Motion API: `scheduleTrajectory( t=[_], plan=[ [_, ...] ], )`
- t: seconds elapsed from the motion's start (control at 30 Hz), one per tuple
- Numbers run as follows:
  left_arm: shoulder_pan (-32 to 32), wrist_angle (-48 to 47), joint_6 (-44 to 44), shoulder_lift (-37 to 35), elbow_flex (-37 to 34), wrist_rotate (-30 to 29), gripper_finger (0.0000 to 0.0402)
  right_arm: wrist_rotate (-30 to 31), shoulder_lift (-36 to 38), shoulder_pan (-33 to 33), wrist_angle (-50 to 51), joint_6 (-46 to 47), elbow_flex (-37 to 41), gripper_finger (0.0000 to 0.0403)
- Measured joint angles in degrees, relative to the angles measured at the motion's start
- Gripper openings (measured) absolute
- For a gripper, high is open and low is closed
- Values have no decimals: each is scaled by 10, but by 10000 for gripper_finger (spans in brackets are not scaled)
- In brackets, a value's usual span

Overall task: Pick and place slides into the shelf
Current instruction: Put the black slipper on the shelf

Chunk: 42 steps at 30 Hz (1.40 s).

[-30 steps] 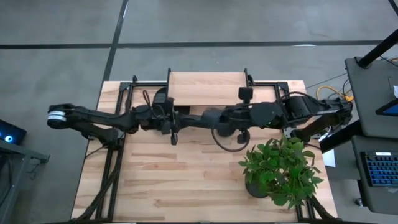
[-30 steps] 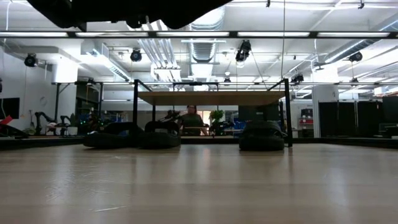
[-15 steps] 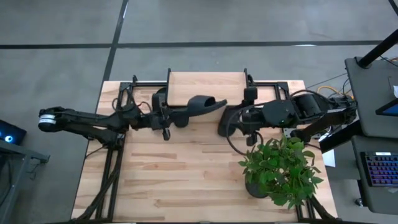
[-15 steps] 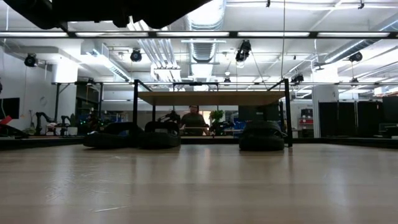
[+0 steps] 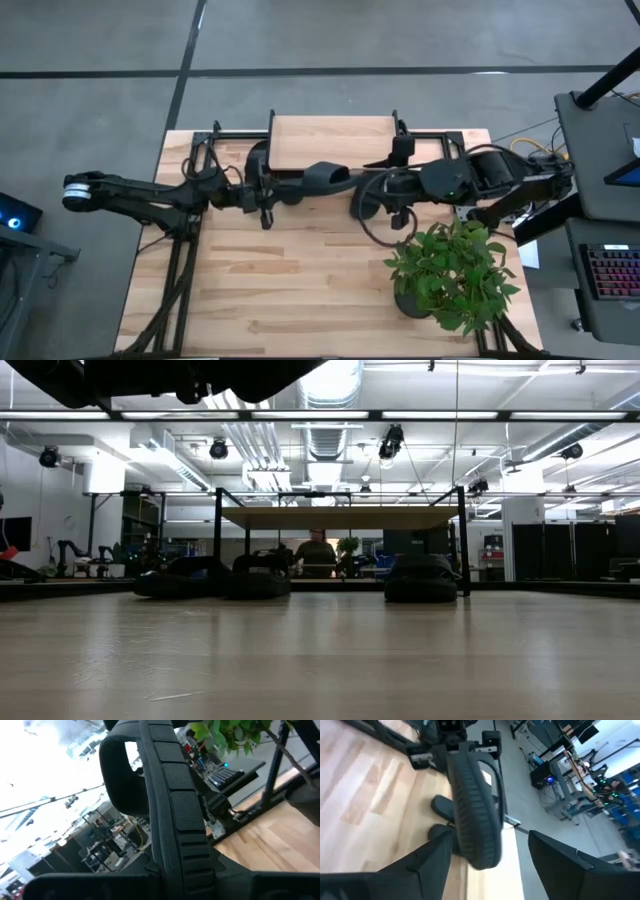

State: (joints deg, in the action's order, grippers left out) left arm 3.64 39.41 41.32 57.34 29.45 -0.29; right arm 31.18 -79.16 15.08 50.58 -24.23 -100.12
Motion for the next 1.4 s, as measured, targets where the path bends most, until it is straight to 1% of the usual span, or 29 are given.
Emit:
scheduleTrajectory(
  t=[0.1, 0.27, 0.37, 0.5, 0.67, 0.77, 0.87, 0.93, 1.17, 1.4],
  plan=[
    [0, 25, 12, 0, 0, 5, 33, -2, 1, -1, 0, 13, 0, 251],
    [0, 45, 26, 10, 0, 62, 33, -4, -3, -1, -4, 13, 0, 253],
    [0, 66, 26, 20, 1, 68, 33, -12, -5, -1, -17, 14, 0, 251],
    [0, 100, 32, 39, 1, 71, 33, -58, -5, -1, -36, 8, 0, 244],
    [0, 117, 45, 63, 3, 73, 33, -62, -5, -1, -43, 9, 0, 227],
    [0, 147, 46, 78, 6, 71, 33, -64, -7, -2, -44, 13, 0, 207],
    [0, 191, 54, 92, 6, 72, 33, -80, -9, -2, -45, 15, 0, 175],
    [1, 205, 56, 100, 6, 73, 33, -85, -14, -3, -46, 13, 0, 148],
    [1, 211, 56, 124, 20, 78, 33, -87, -19, -1, -47, -16, 0, 41],
    [2, 206, 53, 121, 24, 75, 33, -86, -18, -2, -55, -17, 0, 39]
  ],
)
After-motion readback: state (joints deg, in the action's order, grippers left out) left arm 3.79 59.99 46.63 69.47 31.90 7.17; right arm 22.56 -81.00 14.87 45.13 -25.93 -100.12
